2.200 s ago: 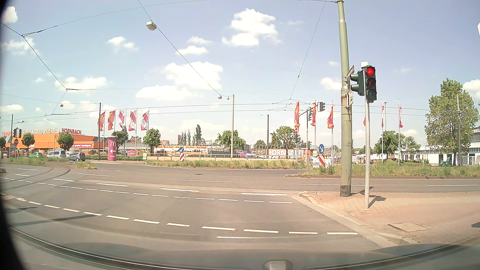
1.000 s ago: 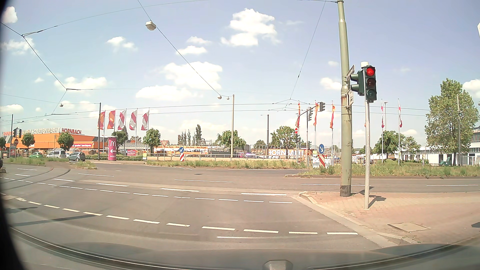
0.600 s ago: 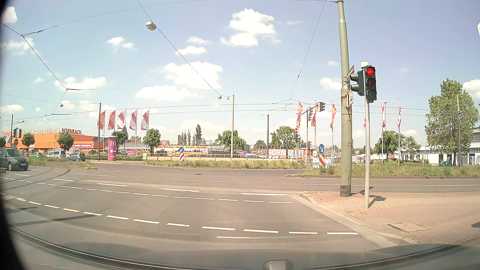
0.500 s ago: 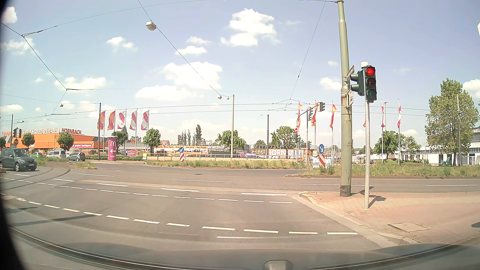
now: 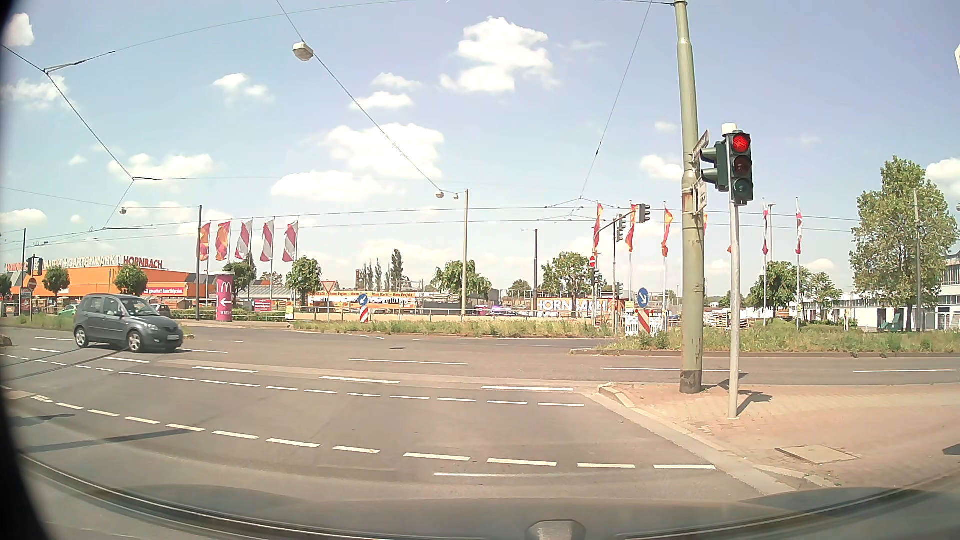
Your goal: Follow the waypoints while adhering to traffic rules and regulations
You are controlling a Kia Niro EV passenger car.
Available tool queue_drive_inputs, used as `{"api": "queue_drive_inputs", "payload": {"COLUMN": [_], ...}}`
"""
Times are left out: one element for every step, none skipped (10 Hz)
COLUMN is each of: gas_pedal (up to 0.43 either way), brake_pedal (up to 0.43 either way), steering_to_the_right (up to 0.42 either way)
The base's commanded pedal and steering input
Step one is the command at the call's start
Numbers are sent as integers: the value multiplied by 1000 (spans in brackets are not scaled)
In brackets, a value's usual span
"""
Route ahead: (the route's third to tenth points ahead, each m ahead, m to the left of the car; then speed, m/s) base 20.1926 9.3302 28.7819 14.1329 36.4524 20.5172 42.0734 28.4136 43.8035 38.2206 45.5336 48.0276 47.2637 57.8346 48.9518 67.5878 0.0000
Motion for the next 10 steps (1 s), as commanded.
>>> {"api": "queue_drive_inputs", "payload": {"gas_pedal": [0, 0, 0, 0, 0, 0, 0, 0, 0, 0], "brake_pedal": [348, 348, 348, 354, 348, 348, 354, 354, 348, 348], "steering_to_the_right": [-48, -48, -48, -49, -49, -49, -48, -48, -48, -48]}}
